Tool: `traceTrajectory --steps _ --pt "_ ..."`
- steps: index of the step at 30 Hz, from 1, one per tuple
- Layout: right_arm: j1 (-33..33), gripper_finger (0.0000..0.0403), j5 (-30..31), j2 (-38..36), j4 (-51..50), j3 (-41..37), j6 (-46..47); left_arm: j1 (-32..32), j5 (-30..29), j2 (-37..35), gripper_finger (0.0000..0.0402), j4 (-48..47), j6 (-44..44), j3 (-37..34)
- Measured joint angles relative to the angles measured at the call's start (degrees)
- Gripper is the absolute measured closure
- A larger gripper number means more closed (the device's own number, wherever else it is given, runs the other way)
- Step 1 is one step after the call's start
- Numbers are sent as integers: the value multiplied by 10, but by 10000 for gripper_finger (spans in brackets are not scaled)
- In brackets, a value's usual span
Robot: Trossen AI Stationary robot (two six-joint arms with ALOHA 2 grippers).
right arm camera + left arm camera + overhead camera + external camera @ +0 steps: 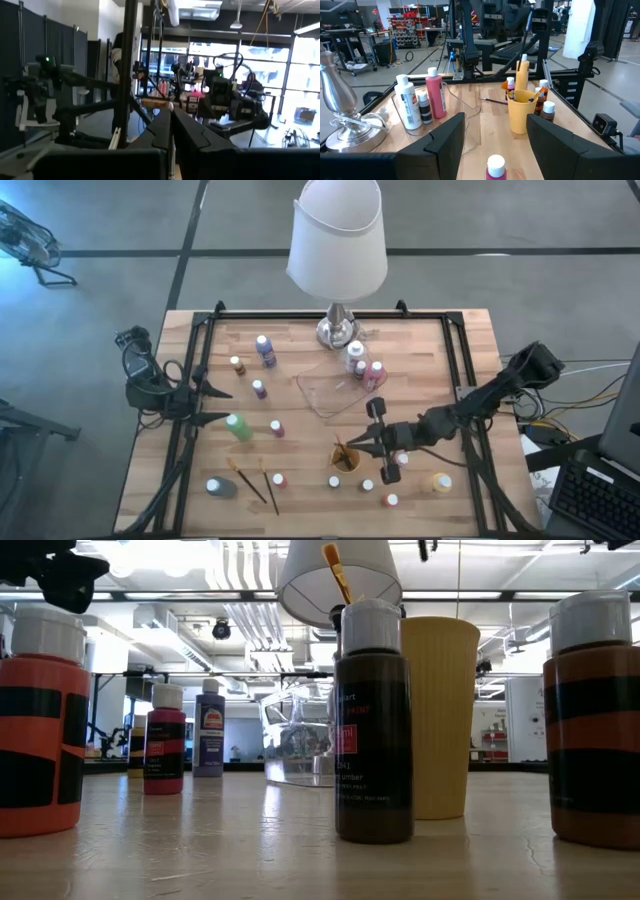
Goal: Pick & Place Paint Supplies
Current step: Put the black paint brush into the yellow cup
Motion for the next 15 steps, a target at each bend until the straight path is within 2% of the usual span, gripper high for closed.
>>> traceTrajectory --steps 15 --pt "-1 394 2 110 80 3 50 0 0 0 183 0 0 0"
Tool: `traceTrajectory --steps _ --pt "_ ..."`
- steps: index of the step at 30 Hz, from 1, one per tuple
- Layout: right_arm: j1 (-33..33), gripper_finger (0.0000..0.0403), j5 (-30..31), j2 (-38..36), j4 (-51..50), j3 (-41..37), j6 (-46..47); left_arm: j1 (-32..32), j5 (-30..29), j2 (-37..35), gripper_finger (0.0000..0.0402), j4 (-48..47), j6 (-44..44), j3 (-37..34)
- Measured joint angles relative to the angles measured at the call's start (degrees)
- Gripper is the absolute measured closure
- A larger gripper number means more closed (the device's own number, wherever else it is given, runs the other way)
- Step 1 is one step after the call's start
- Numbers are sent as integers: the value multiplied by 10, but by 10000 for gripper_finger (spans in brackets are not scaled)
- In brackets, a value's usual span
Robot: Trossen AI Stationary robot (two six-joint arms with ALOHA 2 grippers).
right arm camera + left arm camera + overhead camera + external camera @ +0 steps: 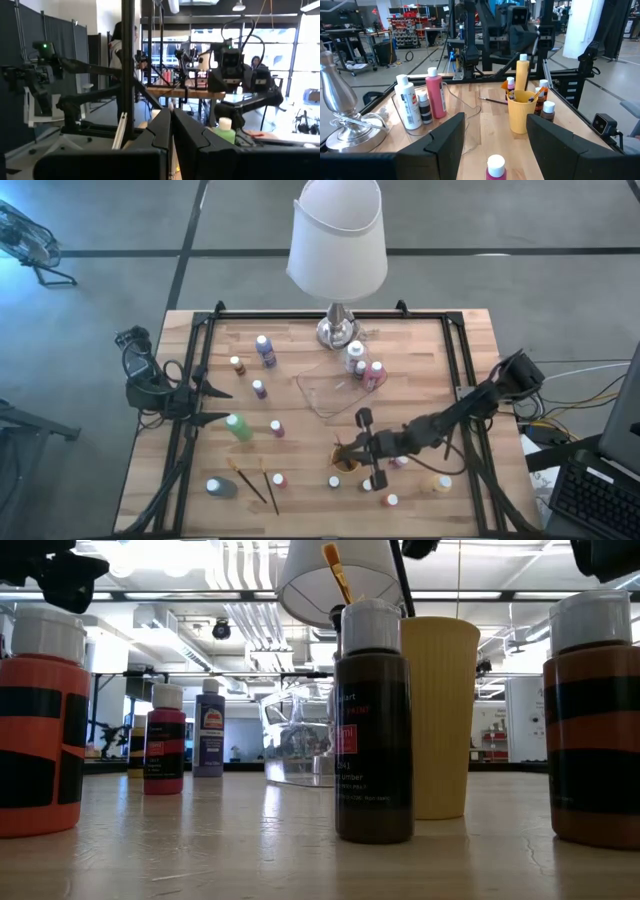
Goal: Pick & Place Paint Supplies
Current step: Put the black paint brush into the yellow cup
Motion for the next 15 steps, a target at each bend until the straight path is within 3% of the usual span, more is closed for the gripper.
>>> traceTrajectory --steps 15 --pt "1 394 14 46 10 0 44 0 0 0 183 0 0 0"
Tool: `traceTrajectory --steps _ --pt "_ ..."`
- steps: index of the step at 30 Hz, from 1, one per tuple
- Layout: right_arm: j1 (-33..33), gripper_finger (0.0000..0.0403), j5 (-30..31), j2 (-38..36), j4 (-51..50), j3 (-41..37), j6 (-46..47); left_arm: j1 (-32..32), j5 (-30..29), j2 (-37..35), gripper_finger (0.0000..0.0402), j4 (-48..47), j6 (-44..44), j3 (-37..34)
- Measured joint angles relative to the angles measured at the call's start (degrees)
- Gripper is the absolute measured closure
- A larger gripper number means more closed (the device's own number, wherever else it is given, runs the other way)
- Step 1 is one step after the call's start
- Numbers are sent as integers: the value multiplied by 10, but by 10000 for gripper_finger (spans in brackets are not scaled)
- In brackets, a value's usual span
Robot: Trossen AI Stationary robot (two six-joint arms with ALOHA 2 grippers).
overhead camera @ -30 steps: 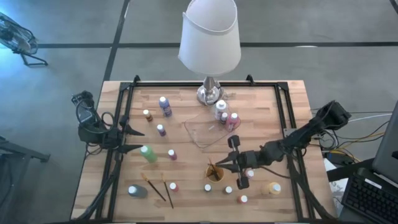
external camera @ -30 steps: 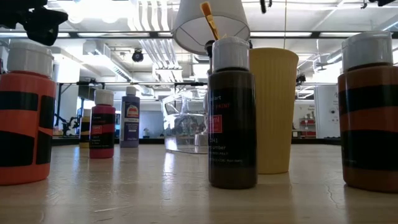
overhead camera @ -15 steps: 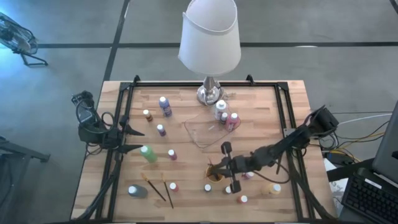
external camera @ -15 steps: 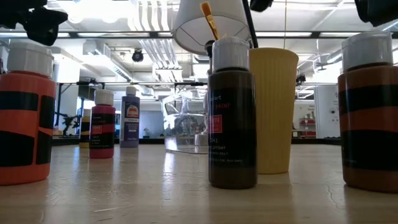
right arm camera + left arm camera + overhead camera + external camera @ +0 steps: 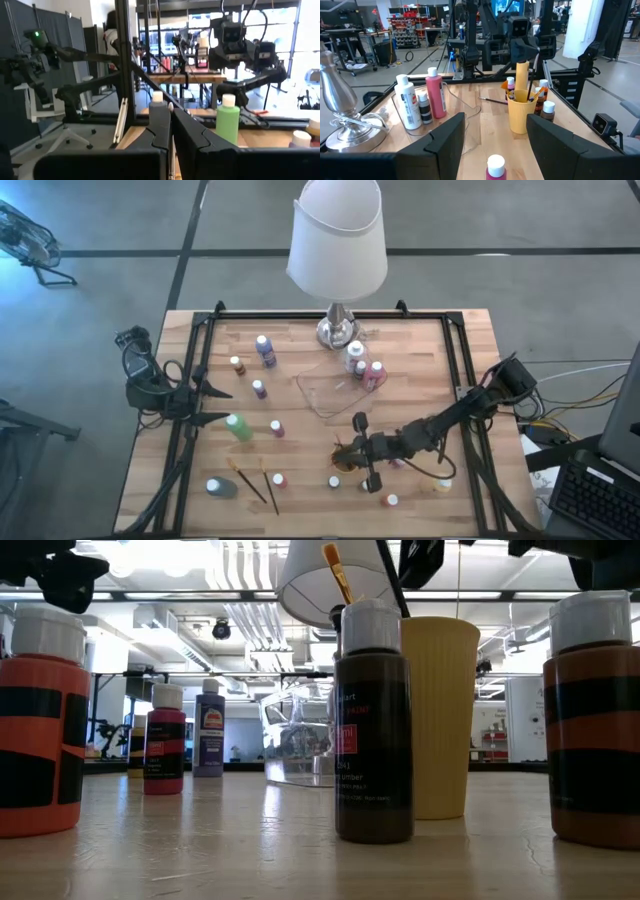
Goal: Pick & Place Paint Supplies
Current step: Put the black paint brush into the yellow cup
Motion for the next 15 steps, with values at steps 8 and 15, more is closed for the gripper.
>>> traceTrajectory --steps 8,15 --pt "0 394 1 33 10 -1 12 0 0 0 183 0 0 0" --pt "0 394 7 38 6 -10 24 0 0 0 183 0 0 0"
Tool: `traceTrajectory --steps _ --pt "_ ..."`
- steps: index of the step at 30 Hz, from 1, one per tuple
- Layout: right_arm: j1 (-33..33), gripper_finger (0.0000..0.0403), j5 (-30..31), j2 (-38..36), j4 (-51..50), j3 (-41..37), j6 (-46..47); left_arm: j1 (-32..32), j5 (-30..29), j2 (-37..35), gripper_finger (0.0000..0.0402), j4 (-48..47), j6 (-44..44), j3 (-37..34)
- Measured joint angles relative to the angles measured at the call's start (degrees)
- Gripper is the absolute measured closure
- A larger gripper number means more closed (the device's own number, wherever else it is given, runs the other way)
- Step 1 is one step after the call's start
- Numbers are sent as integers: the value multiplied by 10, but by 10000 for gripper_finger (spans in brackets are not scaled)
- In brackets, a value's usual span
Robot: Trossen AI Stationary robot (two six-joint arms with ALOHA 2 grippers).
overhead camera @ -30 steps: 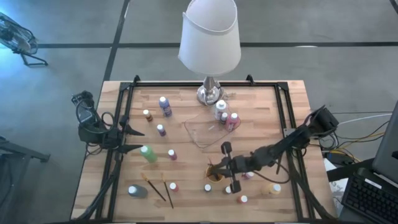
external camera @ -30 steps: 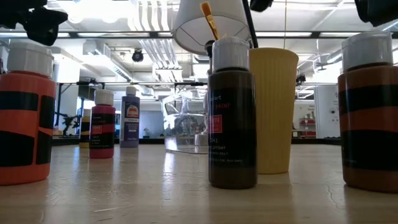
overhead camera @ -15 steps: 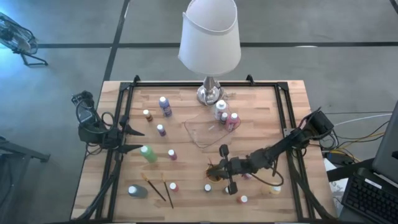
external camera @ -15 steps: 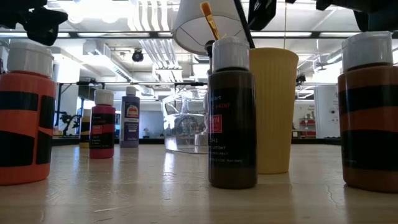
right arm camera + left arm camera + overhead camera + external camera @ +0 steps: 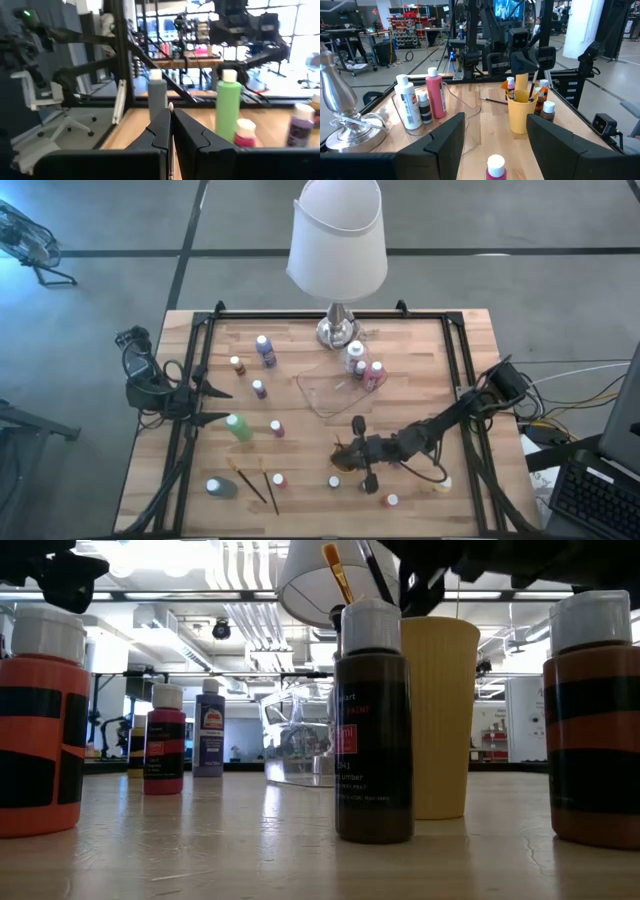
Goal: Pick & Place Paint Supplies
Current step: Put the black paint brush into the yellow cup
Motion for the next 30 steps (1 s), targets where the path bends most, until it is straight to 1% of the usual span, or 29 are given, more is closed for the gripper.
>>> traceTrajectory --steps 4,9,18,23,27,30 --pt "0 394 24 0 0 -15 16 0 0 0 183 0 0 0" --pt "0 394 37 0 0 -33 40 0 0 0 183 0 0 0" --pt "0 394 39 0 -2 -48 41 0 0 0 183 0 0 0" --pt "0 394 39 0 -2 -59 57 0 0 0 183 0 0 0" --pt "0 383 39 0 -2 -62 62 0 0 0 183 0 0 0" --pt "-1 370 38 0 -2 -63 87 0 0 0 183 0 0 0"
